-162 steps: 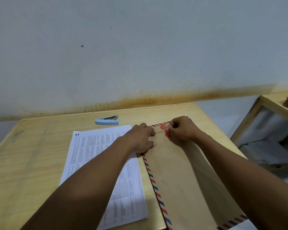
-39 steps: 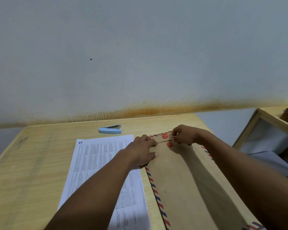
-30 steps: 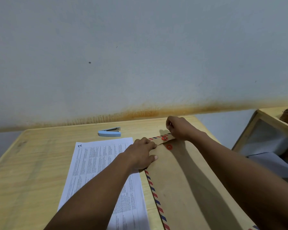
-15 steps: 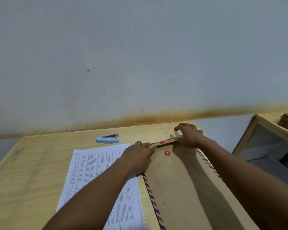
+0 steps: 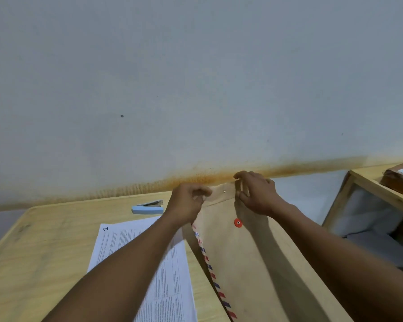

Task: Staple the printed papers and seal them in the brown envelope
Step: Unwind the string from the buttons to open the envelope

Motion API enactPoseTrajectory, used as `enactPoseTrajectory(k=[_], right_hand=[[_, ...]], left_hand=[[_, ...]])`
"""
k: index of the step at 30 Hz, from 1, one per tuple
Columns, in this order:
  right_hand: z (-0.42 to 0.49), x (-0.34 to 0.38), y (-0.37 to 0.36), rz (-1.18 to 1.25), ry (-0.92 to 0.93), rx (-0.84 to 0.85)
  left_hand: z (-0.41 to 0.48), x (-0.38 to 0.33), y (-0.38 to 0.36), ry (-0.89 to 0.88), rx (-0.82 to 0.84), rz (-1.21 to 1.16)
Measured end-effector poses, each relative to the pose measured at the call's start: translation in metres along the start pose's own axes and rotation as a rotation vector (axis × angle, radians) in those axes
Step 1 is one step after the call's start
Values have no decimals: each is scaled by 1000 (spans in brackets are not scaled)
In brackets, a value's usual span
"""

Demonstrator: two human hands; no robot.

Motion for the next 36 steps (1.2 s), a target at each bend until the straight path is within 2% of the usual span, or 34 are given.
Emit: enactPoseTrajectory(k=[4,8,12,17,22,28,33,36], right_hand=[[14,16,35,-107,75,27],[24,22,68,85,113,123],[28,30,105,108,104,119],[27,41,138,221,81,89],[24,61,154,324,62,81],[25,93,171,428,47,63],[25,123,153,587,-6,114],[21,145,120,736,-77,176]], left_hand=[[9,-23,22,20,-24,-205],[12,-48,39,65,3,-337],[7,-61,49,62,91,-372],[-4,-61,68,82,87,-302],[-9,-73,101,147,-47,-280],[-8,-98,152,114,-128,-202],[-11,-93,195,122,-180,-23],[-21,-88,224,95,-297,164]])
Point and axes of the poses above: each hand's wrist, its own z-axis towards the middle knuckle, its own y-axis out of the back of the hand, x = y × z, the point moved 6 cm from there along z, towards the middle knuckle, and after that the axes turned 2 degrees about y, right-handed, at the moved point
